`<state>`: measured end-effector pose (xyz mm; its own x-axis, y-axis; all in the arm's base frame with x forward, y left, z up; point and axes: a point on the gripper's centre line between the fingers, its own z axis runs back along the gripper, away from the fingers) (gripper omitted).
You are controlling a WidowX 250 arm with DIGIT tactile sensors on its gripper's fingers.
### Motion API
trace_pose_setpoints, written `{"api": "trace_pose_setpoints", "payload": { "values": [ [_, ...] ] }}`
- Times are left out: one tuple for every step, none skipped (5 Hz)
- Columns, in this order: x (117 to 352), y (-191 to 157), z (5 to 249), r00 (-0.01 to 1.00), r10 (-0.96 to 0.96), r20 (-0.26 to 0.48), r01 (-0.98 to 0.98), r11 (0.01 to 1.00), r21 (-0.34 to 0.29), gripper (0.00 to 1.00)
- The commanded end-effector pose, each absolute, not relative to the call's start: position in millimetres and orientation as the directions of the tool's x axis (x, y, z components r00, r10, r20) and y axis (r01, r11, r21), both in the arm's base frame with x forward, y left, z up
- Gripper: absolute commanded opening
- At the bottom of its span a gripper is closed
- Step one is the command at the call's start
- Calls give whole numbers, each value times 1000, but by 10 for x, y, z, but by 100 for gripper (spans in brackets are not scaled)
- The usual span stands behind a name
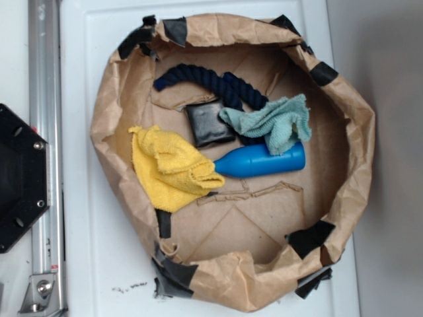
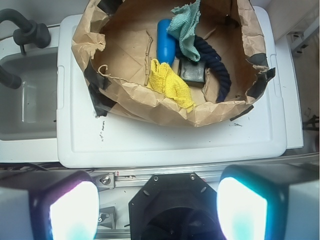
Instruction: Grab the blue cloth.
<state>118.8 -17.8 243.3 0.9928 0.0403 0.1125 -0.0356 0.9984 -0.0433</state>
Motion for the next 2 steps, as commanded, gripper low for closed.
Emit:
{"api": "trace_pose_setpoints", "payload": {
  "values": [
    [1188, -178, 2433, 993, 40, 112, -36, 998, -43, 100],
    [1689, 68, 2353, 976, 127, 175, -116, 990, -74, 100]
  ]
}}
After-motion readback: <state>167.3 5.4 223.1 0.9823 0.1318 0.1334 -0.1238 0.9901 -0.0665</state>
